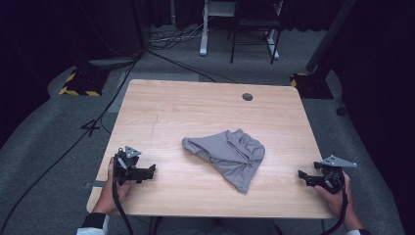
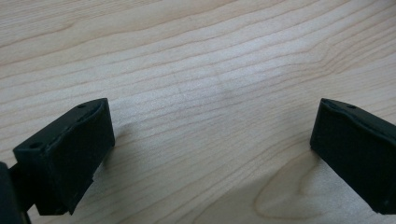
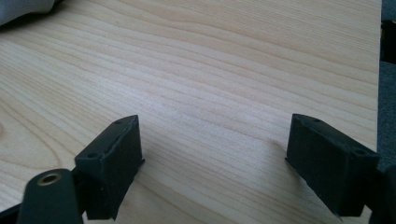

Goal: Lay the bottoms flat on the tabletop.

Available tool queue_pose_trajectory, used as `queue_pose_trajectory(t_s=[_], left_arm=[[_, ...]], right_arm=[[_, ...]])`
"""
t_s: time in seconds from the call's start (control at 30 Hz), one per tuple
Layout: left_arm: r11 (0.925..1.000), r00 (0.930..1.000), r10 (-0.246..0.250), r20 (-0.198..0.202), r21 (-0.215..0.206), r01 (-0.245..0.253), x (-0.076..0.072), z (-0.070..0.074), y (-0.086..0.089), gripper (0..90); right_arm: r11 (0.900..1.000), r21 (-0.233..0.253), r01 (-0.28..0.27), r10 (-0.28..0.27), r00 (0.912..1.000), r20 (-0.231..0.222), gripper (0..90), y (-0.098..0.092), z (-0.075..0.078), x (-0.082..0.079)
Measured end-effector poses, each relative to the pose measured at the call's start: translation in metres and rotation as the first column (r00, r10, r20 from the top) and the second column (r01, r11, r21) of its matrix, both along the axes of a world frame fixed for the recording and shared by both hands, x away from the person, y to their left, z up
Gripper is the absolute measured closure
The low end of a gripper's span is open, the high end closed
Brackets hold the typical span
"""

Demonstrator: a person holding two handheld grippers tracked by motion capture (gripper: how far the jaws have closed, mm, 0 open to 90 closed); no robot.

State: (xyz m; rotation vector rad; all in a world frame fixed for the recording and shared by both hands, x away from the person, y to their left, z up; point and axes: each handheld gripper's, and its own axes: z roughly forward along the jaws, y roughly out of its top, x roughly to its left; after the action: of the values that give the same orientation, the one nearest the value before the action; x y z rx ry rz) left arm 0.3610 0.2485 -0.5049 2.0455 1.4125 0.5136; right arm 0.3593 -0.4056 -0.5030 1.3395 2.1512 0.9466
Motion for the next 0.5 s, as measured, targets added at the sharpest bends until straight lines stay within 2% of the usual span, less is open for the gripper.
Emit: queue_pose_trajectory(t_s=[0.1, 0.13, 0.2, 0.23, 0.3, 0.37, 0.4, 0.43, 0.47, 0.5], left_arm=[[0.9999, 0.9999, -0.010, -0.004, -0.002, 0.010, -0.001, 0.000, 0.000, 0.1], [0.9992, 0.9992, -0.040, 0.000, 0.001, 0.040, -0.002, 0.000, 0.000, 0.3], [0.9988, 0.9988, -0.049, 0.002, -0.004, 0.049, -0.002, 0.000, -0.001, 0.6], [0.9974, 0.9974, -0.072, -0.001, -0.005, 0.072, -0.003, 0.001, -0.001, 1.1], [0.9948, 0.9946, -0.102, 0.015, 0.000, 0.102, -0.004, 0.002, -0.002, 6.8], [0.9949, 0.9948, -0.099, 0.024, -0.014, 0.100, -0.005, 0.003, -0.004, 18.3], [0.9943, 0.9940, -0.106, 0.026, -0.008, 0.106, -0.005, 0.004, -0.007, 18.3], [0.9920, 0.9915, -0.126, 0.032, 0.006, 0.126, -0.005, 0.005, -0.011, 18.7], [0.9855, 0.9847, -0.169, 0.042, 0.012, 0.169, -0.006, 0.007, -0.016, 17.2], [0.9717, 0.9682, -0.235, 0.084, -0.001, 0.236, -0.008, 0.015, -0.029, 18.0]], right_arm=[[1.000, 0.000, 0.000, 0.000, 1.0000, 0.000, 18.1, 0.000, 0.000, 0.000], [1.000, 0.000, 0.001, -0.001, 1.0000, 0.000, 18.1, 0.000, 0.000, 0.000], [1.000, 0.001, 0.002, -0.002, 1.0000, -0.001, 18.1, 0.000, 0.000, 0.000], [1.000, 0.001, 0.002, -0.002, 1.0000, -0.001, 18.1, 0.000, 0.000, 0.000], [1.000, 0.001, 0.002, -0.002, 1.0000, -0.003, 18.1, 0.000, 0.000, 0.000], [1.000, -0.008, 0.003, -0.003, 1.0000, -0.006, 18.8, 0.001, 0.001, 0.000], [1.000, -0.008, 0.003, -0.003, 1.0000, -0.006, 18.8, 0.001, 0.001, 0.000], [1.000, -0.016, -0.004, 0.004, 1.0000, -0.008, 20.6, 0.001, 0.002, 0.000], [1.000, 0.016, 0.002, -0.002, 1.0000, -0.008, 26.1, 0.006, 0.006, 0.000], [0.999, 0.046, -0.024, 0.024, 0.9997, -0.006, 26.1, 0.010, 0.009, 0.000]])
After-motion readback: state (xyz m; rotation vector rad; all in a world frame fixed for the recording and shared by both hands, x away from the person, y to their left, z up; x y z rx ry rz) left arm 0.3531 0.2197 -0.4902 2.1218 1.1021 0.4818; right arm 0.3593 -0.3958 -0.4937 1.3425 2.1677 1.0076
